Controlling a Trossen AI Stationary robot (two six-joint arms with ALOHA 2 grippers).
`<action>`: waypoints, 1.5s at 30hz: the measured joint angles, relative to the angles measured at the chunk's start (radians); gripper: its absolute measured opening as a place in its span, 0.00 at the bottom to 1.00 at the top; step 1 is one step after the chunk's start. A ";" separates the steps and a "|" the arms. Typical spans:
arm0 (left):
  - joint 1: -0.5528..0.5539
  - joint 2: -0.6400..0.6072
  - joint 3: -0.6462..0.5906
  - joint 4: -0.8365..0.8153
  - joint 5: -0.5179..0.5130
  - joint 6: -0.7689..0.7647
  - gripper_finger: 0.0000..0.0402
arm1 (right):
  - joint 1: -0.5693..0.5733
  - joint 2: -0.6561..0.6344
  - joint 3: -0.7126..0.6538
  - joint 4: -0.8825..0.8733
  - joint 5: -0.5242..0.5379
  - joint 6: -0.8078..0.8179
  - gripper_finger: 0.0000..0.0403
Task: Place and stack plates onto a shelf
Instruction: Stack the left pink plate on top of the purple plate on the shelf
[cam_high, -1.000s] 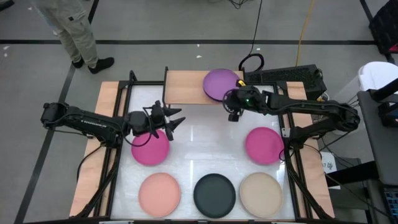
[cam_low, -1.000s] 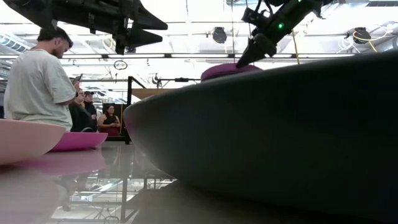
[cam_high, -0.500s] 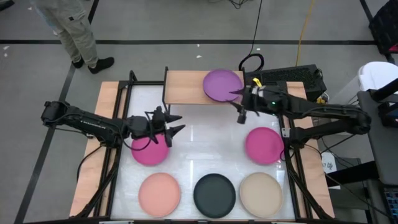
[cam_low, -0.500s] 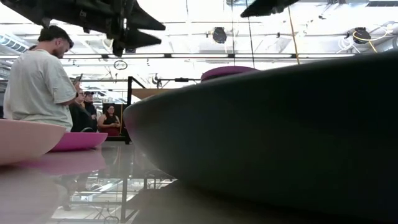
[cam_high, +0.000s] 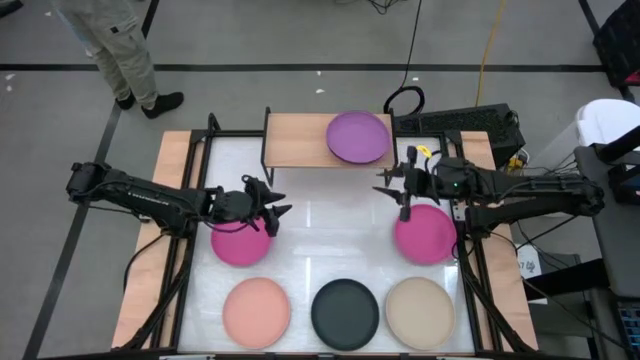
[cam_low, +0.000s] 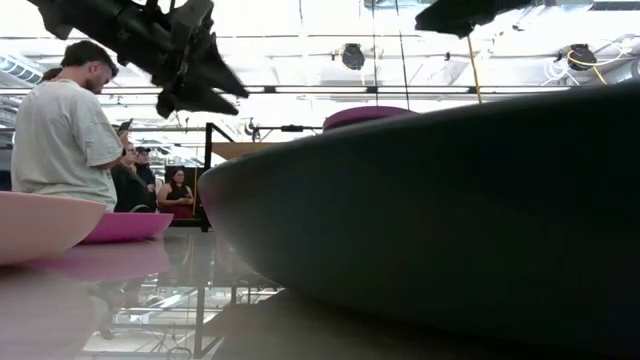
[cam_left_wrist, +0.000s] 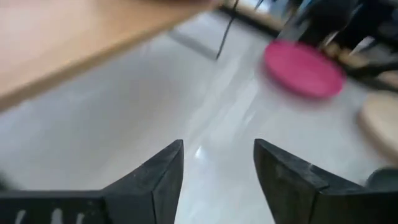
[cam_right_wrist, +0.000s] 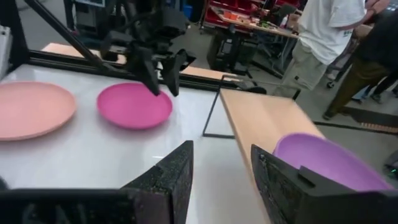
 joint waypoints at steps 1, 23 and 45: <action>-0.002 0.000 0.020 -0.069 0.000 -0.029 0.47 | 0.005 -0.015 -0.012 0.000 0.000 0.011 0.35; -0.140 0.248 0.107 -0.491 0.271 -0.394 0.40 | 0.037 -0.184 -0.165 0.104 0.000 0.085 0.35; -0.137 0.343 0.107 -0.699 0.352 -0.566 0.21 | 0.037 -0.184 -0.165 0.100 -0.002 0.084 0.35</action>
